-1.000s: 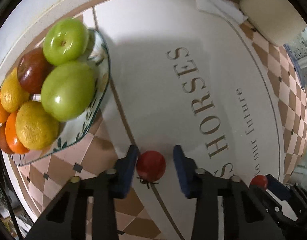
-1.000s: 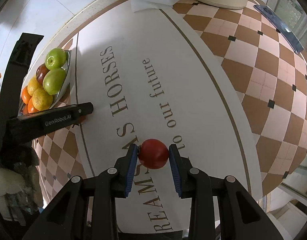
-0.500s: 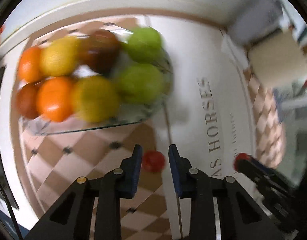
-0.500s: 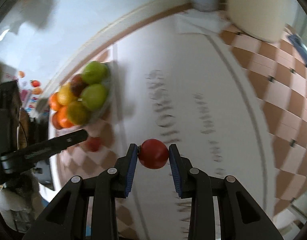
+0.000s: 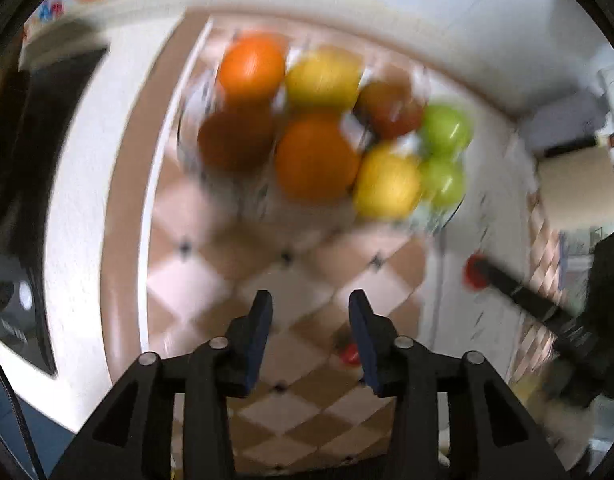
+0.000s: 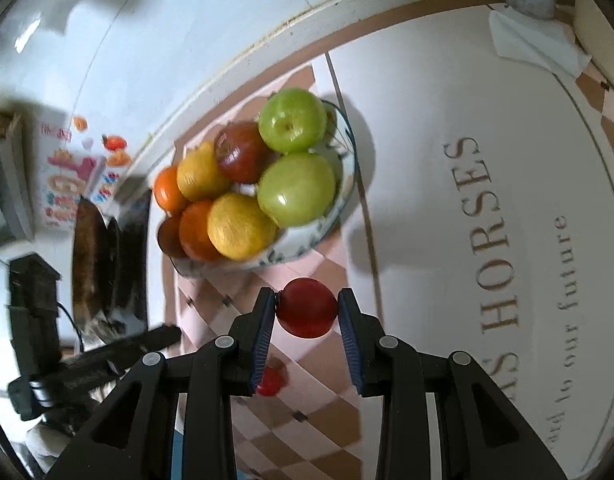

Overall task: Organize fruits
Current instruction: 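Grasp a cherry tomato with the left tool while the right tool grasps the other, then place the cherry tomato on the plate with the left tool while the right places its tomato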

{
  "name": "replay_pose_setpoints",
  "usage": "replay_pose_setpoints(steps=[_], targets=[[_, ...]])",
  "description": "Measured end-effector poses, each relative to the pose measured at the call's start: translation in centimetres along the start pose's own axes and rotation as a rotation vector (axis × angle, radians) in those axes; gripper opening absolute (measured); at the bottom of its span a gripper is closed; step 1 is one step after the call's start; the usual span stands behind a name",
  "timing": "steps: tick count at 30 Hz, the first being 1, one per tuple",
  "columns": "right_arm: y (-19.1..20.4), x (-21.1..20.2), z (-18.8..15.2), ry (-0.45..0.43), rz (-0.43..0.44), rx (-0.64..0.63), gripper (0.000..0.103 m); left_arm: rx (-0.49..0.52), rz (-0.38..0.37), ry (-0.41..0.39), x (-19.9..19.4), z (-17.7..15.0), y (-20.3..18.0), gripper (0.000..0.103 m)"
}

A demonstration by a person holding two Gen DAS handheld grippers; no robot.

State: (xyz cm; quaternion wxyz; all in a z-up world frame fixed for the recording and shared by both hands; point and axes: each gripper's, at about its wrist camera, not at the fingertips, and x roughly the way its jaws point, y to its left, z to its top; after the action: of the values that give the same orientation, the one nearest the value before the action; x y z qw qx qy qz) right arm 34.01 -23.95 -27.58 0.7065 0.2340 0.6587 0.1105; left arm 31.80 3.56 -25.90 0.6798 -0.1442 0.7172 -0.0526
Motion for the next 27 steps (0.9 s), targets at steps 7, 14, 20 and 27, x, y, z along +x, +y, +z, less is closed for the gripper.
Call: replay_pose_setpoints(steps=[7, 14, 20, 27], targets=[[-3.0, -0.1, -3.0, 0.037, -0.045, 0.040, 0.035, -0.002, -0.093, 0.136, 4.3, -2.5, -1.4, 0.038], [-4.6, -0.8, -3.9, 0.019, -0.065, 0.070, 0.035, 0.100, 0.011, 0.208, 7.9, -3.2, -3.9, 0.040], [-4.7, -1.3, -3.9, -0.008, -0.069, 0.083, 0.035, 0.182, 0.067, 0.191, 8.4, -4.2, -6.0, 0.036], [-4.2, -1.3, -3.8, -0.015, -0.054, 0.079, 0.035, 0.199, 0.068, 0.139, 8.1, -4.4, -7.2, 0.028]])
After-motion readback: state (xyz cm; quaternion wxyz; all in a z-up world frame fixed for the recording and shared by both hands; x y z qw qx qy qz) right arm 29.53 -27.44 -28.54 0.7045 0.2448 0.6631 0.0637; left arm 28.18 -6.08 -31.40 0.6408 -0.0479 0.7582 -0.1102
